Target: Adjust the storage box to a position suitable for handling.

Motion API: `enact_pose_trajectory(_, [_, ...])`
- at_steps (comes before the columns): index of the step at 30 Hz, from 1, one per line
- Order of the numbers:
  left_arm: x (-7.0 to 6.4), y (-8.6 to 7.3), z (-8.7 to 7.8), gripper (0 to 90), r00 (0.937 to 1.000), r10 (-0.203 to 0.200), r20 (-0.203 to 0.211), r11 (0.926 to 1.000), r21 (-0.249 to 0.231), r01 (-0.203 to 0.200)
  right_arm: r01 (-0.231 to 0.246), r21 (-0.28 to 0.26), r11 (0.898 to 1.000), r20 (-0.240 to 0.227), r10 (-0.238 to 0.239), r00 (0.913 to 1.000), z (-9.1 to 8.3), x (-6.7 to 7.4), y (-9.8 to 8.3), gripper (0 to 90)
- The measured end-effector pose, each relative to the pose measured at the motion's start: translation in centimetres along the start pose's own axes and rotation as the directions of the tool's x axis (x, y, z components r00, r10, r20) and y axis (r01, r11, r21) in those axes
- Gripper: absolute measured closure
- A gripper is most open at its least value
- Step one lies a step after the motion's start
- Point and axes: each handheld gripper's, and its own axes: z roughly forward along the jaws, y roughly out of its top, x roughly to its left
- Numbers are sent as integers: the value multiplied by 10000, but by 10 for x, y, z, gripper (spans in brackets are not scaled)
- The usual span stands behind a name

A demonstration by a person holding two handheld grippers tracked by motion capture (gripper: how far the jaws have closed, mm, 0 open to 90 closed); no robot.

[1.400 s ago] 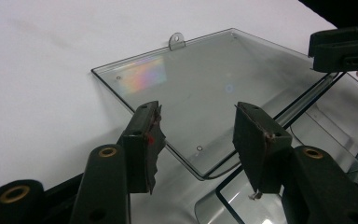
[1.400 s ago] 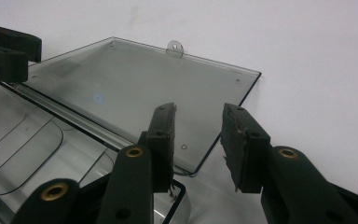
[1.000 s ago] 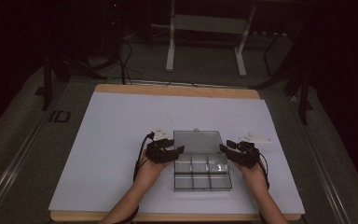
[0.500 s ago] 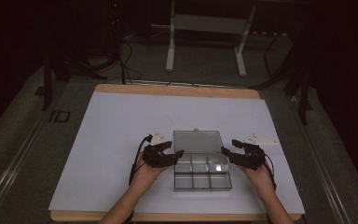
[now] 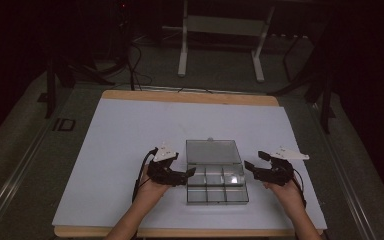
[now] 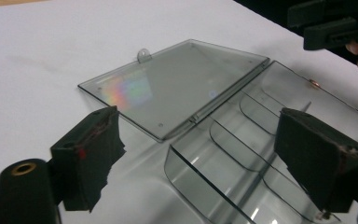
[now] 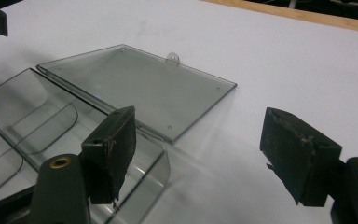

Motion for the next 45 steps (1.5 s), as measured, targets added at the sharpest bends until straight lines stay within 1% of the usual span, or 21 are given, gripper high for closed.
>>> enact_pose_trajectory(1, [-1, -1, -2, 132, 10000, 37, -21, 10000, 56, -37, 27, 12, 10000, 51, -27, 10000, -2, -2, -1, 270])
enact_pose_trajectory(2, [-1, -1, -2, 97, 10000, 37, -21, 10000, 56, -37, 27, 12, 10000, 51, -27, 10000, -2, -2, -1, 270])
enact_pose_trajectory(3, [-2, -2, -2, 97, 9999, 94, -42, 9999, 127, -94, 5, 5, 10000, 31, -5, 10000, -3, -2, -2, 270])
enact_pose_trajectory(4, [-4, -3, -4, 33, 9997, 208, -100, 9997, 137, -207, -45, 1, 10000, 22, 45, 10000, -6, -5, -4, 275])
enact_pose_trajectory(5, [-4, -3, -4, 29, 9997, 208, -100, 9997, 137, -207, -46, 8, 10000, 14, 46, 10000, -7, -7, -4, 279])
enact_pose_trajectory(13, [-3, -12, -8, 29, 9995, 283, 115, 9993, 224, -285, -209, 112, 9997, -92, 210, 9997, -19, -16, -15, 318])
enact_pose_trajectory(14, [-2, -15, -9, 29, 9995, 319, 80, 9992, 236, -321, -215, 225, 9995, -226, 221, 9995, -22, -18, -19, 377])
enact_pose_trajectory(15, [-2, -15, -9, 29, 9995, 319, 80, 9992, 236, -321, -215, 225, 9995, -226, 221, 9995, -22, -18, -19, 377])
enact_pose_trajectory(16, [-2, -18, -10, 29, 9996, 281, 74, 9995, 152, -282, -99, 348, 9993, -187, 105, 9998, -25, -20, -24, 420])
enact_pose_trajectory(20, [0, -21, -12, 29, 9997, 217, 63, 9997, 100, -217, -47, 490, 9988, -214, 58, 9998, -29, -21, -30, 441])
enact_pose_trajectory(22, [0, -24, -14, 30, 9998, 202, 10, 9998, 61, -202, 40, 687, 9976, -196, -27, 9998, -33, -21, -37, 478])
enact_pose_trajectory(23, [1, -25, -15, 30, 9998, 184, -18, 9998, 82, -184, 73, 775, 9970, -179, -60, 9998, -34, -21, -40, 515])
enact_pose_trajectory(25, [2, -26, -16, 29, 9999, 153, -16, 9999, 74, -153, 186, 898, 9958, -156, -173, 9997, -34, -21, -43, 518])
enact_pose_trajectory(26, [3, -27, -17, 30, 9999, 118, -11, 9999, 89, -118, 352, 1176, 9924, -80, -345, 9994, -36, -21, -48, 546])
enact_pose_trajectory(27, [3, -27, -18, 30, 9999, 109, -28, 9999, 96, -108, 352, 1176, 9924, -80, -345, 9994, -36, -21, -48, 546])
enact_pose_trajectory(28, [4, -30, -20, 30, 10000, 68, -43, 9999, 82, -68, 411, 1310, 9905, -39, -410, 9992, -37, -21, -52, 558])
enact_pose_trajectory(34, [5, -36, -23, 30, 10000, 20, -74, 9999, 168, -18, 368, 1578, 9868, -27, -368, 9993, -38, -21, -61, 572])
enact_pose_trajectory(37, [5, -41, -25, 30, 9999, -17, -106, 9998, 175, 19, 441, 1868, 9814, 183, -484, 9987, -36, -21, -66, 588])
enact_pose_trajectory(40, [6, -43, -25, 30, 10000, -39, -59, 9999, 167, 40, 517, 1993, 9786, 269, -582, 9979, -35, -21, -67, 594])
enact_pose_trajectory(43, [5, -45, -24, 30, 9998, 114, -164, 9995, 308, -109, 593, 2073, 9765, 393, -689, 9969, -33, -21, -68, 630])
enact_pose_trajectory(45, [5, -46, -25, 30, 9998, 115, -162, 9996, 259, -111, 587, 2075, 9765, 440, -693, 9966, -33, -21, -68, 638])
